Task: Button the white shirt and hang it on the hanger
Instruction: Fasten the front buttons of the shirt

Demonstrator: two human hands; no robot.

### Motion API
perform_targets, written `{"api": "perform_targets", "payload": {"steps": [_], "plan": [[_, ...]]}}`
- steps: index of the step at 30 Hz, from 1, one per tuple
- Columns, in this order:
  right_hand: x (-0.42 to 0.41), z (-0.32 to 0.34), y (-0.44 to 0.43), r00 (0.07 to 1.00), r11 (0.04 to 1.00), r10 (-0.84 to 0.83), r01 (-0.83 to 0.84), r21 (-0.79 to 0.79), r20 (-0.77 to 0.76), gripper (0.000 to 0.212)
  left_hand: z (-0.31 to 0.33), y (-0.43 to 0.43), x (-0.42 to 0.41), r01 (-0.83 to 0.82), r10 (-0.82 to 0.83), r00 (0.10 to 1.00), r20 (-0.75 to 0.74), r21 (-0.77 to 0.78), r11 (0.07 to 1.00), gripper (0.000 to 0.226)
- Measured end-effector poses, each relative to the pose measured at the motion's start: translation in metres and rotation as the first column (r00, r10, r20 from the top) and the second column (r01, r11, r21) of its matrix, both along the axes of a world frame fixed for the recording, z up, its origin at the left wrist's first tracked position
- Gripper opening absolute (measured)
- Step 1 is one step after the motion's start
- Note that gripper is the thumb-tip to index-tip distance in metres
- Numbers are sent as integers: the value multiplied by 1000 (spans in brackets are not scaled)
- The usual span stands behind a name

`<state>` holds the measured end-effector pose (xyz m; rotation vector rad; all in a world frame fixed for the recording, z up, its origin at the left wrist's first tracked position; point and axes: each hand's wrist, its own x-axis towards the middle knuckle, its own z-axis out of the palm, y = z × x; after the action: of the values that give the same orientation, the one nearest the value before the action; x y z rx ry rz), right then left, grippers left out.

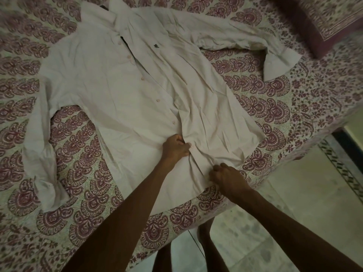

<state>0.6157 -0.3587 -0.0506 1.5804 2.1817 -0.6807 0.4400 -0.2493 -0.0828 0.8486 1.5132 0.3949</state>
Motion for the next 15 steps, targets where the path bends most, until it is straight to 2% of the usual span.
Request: {"api": "perform_targets", "payload": {"steps": [2,4,7,9,11,13,15], "plan": [[-3,7,15,1000,997,-7,6,-75,-25,22,4,3,0,51,-48,997,-56,41,998,17],[-9,13,35,993,990,-102,96,-98,-62,27,6,12,-2,148,-126,977,-173,121,982,25],[-17,15,68,948,956,-291,295,10,-128,22,8,27,-10,324,-233,911,-339,240,915,17],[-20,13,87,913,907,-377,398,138,-155,17,6,37,-17,441,-244,844,-478,360,822,31],[-18,8,104,866,837,-478,500,222,-147,30,3,49,-21,520,-228,797,-559,445,729,48],[-10,-4,118,802,755,-584,594,279,-127,42,-1,59,-21,669,-261,675,-690,424,610,59],[0,-17,130,735,658,-671,652,377,-100,52,-6,65,-16,775,-278,564,-777,383,503,57]]}}
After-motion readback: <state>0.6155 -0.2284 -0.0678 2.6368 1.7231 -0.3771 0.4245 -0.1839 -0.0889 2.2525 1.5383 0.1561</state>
